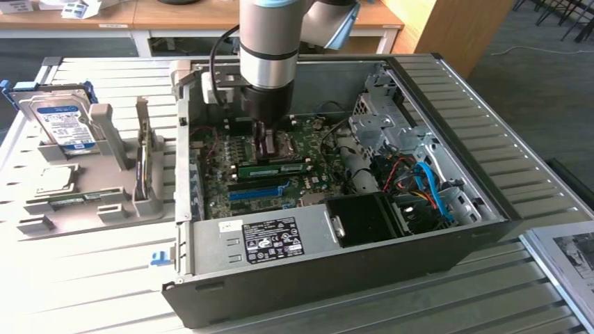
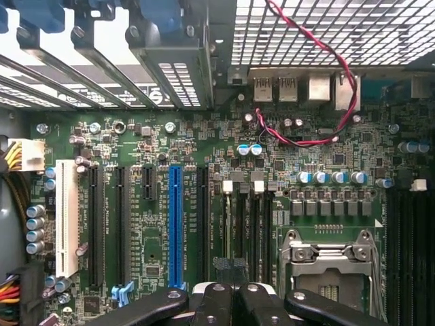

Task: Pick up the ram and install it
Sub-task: 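Press down the ram until it locks into place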

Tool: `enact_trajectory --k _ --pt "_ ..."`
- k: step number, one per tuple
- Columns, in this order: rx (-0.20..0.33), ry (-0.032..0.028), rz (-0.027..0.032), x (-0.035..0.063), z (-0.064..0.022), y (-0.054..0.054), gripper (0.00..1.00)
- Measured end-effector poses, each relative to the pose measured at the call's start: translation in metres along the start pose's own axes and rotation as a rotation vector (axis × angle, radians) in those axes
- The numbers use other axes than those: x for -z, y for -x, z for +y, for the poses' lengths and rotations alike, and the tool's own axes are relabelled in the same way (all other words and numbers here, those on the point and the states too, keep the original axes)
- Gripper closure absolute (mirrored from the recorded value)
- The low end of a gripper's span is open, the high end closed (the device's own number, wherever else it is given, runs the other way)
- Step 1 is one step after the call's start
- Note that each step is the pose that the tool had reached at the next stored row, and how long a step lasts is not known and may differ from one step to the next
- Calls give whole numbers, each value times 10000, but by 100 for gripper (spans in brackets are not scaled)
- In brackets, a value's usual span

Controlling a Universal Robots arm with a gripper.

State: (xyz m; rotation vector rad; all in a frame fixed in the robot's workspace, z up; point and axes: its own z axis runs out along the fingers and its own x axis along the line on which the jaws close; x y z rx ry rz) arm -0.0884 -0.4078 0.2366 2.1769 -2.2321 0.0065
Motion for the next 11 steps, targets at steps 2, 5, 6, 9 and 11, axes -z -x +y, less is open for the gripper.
enact_trajectory --k 2,5,6,9,11 --pt "0 -2 -1 -17 0 0 90" --pt "0 -2 0 -38 0 1 90" --pt "0 -3 -1 -44 0 1 90" --pt "0 -2 0 -60 0 1 90" --pt "0 -1 1 -61 0 1 90"
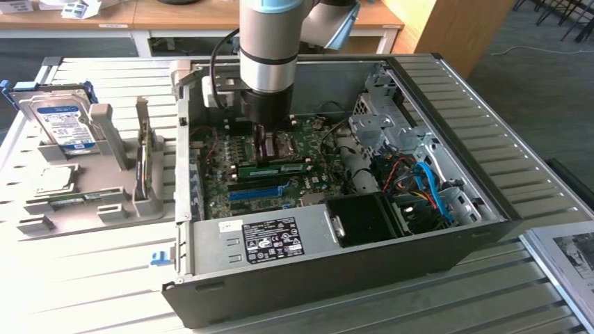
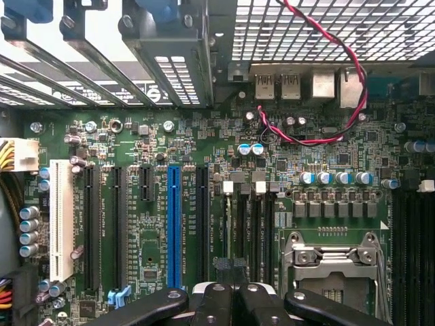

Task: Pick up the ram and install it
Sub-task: 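Press down the ram until it locks into place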

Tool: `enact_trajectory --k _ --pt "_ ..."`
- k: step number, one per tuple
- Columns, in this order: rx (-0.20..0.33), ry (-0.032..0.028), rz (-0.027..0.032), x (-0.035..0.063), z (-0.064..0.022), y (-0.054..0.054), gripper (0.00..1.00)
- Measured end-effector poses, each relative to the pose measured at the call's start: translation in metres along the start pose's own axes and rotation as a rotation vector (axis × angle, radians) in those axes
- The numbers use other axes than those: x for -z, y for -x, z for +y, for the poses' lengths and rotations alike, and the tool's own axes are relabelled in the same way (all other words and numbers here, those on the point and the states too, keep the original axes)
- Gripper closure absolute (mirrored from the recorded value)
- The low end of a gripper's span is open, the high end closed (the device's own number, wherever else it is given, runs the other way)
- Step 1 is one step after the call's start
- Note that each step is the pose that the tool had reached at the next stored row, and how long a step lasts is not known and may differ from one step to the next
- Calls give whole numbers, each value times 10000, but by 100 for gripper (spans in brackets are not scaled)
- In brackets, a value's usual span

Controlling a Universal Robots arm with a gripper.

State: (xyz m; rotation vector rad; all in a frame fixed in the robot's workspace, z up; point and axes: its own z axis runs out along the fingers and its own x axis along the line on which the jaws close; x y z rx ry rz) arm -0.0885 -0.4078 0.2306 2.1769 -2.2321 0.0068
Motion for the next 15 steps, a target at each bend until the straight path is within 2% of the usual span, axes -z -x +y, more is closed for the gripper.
enact_trajectory --k 15 --pt "-1 0 0 -45 0 1 90"
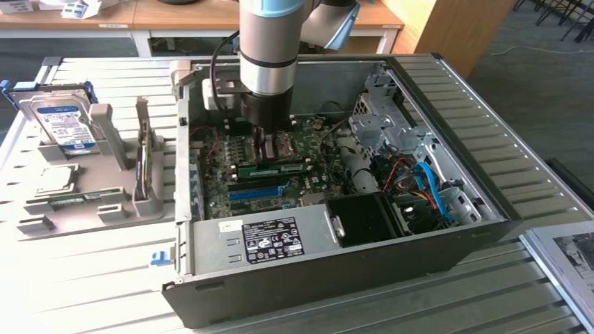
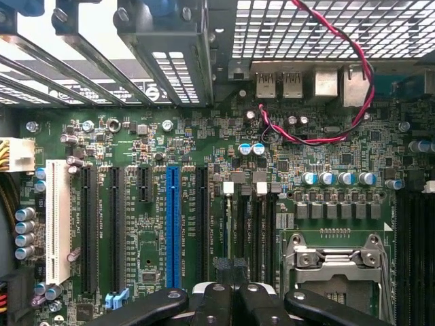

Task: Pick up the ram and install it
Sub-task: 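Press down the ram until it locks into place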

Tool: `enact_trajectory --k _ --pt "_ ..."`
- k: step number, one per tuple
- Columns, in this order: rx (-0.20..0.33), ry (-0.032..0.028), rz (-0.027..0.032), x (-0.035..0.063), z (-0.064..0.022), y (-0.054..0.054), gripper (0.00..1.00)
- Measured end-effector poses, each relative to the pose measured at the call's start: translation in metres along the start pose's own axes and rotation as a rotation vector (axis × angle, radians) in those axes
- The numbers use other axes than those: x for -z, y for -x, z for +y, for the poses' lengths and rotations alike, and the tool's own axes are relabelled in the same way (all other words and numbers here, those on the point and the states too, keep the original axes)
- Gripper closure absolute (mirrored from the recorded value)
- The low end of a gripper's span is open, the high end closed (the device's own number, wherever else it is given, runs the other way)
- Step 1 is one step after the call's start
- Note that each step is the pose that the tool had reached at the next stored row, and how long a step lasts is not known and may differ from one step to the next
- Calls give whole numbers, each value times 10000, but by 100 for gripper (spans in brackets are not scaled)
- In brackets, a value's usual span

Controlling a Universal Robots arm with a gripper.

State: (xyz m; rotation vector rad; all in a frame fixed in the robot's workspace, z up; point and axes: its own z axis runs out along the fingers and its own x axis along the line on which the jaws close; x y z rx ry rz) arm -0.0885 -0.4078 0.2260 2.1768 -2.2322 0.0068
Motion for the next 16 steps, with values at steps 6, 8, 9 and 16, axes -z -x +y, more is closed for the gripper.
enact_trajectory --k 6,8,9,16 --pt "-1 0 -2 -7 0 0 90" --pt "0 0 0 -12 0 -2 90" --pt "0 1 0 -14 0 -2 90" --pt "1 0 -1 -30 -1 -8 90"
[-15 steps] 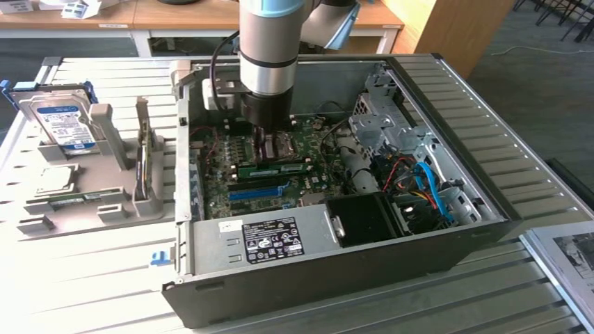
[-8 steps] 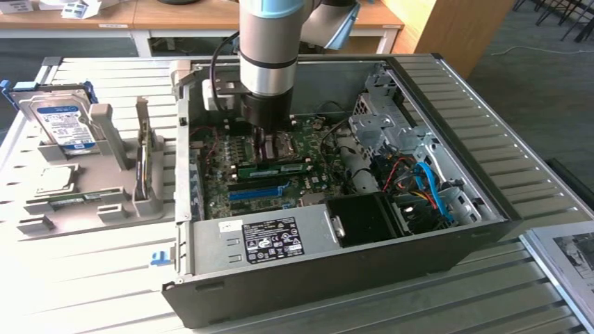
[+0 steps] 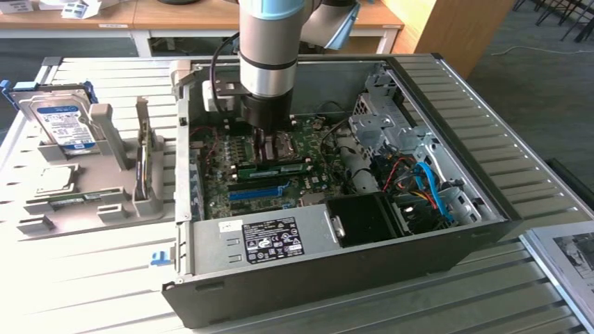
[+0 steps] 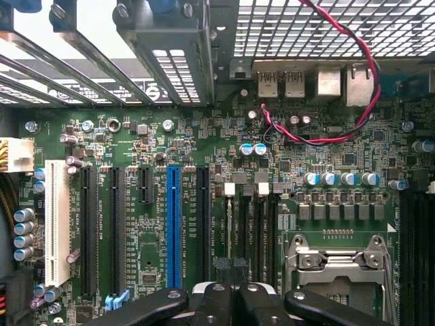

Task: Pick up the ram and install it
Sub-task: 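Press down the ram until it locks into place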

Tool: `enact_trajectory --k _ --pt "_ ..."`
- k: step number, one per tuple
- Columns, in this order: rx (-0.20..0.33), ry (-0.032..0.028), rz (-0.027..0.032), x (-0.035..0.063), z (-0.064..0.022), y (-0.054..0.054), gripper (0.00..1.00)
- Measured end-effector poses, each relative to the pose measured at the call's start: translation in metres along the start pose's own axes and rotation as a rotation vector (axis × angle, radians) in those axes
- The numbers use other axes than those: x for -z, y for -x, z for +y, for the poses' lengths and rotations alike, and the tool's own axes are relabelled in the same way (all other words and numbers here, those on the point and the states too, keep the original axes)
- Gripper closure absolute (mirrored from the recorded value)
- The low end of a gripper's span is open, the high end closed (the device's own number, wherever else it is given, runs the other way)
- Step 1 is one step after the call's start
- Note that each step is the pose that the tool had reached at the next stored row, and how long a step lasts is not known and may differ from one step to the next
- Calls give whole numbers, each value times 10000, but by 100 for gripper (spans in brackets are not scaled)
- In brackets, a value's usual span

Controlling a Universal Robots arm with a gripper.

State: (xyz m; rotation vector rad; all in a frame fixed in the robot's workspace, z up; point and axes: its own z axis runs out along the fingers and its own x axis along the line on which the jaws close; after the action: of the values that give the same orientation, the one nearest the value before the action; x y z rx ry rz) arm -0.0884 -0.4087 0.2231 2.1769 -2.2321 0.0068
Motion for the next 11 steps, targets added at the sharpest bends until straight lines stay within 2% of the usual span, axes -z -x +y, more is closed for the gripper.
enact_trajectory --k 11 --pt "-1 2 2 -16 0 -1 90"
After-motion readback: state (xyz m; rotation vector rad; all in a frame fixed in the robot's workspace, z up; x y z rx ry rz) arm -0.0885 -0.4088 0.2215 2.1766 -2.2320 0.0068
